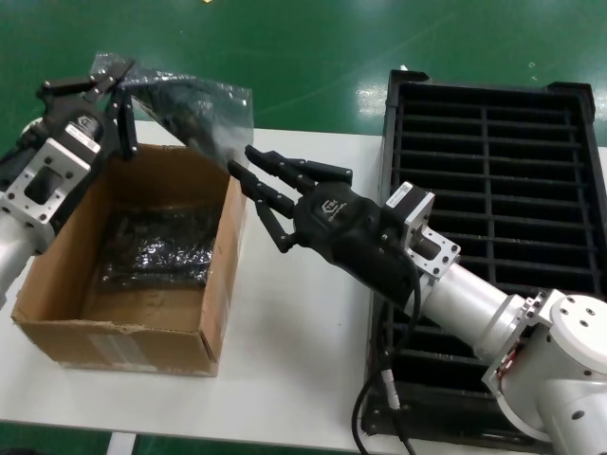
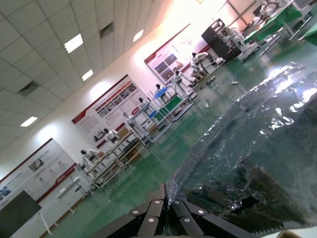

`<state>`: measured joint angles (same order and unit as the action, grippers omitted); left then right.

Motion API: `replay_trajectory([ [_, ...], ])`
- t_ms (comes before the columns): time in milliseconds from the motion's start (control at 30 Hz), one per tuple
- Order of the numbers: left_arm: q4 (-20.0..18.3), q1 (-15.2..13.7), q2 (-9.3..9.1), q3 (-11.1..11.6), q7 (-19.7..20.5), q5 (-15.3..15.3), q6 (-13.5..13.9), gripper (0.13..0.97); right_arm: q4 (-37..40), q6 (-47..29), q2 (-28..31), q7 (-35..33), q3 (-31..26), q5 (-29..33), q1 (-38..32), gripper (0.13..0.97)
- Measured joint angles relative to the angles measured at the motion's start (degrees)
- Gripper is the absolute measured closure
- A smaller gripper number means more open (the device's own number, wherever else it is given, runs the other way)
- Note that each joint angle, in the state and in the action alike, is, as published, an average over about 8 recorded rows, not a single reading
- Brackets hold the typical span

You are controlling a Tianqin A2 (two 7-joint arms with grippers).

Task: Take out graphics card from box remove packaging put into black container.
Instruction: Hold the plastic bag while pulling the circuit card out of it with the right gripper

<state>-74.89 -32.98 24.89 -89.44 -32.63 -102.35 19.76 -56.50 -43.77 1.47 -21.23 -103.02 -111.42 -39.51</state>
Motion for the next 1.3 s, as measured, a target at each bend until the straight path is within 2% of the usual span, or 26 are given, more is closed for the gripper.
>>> replay_trajectory([
  [133,-2.00,1.57,1.23,-0.50,2.01,0.39,-0.17,0.957,2.59,-1.04,-0.67,-1.85,0.54,-0.99,-0.92,0.865],
  [433,-4.77,4.36,3.09,-0.90,4.51,-0.10,1.32,0.957,8.78,-1.76,-1.35,-5.87,-0.92,-4.24,-3.98,0.945],
  [833,-8.21,6.21,4.37,-2.32,7.58,-0.53,3.08,0.957,15.00,-1.01,-1.45,-11.22,-5.39,-10.29,-7.16,0.960],
  [1167,-9.31,6.49,4.99,-3.41,9.38,0.29,2.66,0.957,15.23,-0.97,-1.45,-12.44,-5.17,-9.96,-7.06,0.951],
  [1300,-9.29,6.51,5.16,-3.73,9.74,0.68,2.39,0.957,15.63,-1.50,-1.45,-12.65,-5.10,-10.09,-7.21,0.918],
])
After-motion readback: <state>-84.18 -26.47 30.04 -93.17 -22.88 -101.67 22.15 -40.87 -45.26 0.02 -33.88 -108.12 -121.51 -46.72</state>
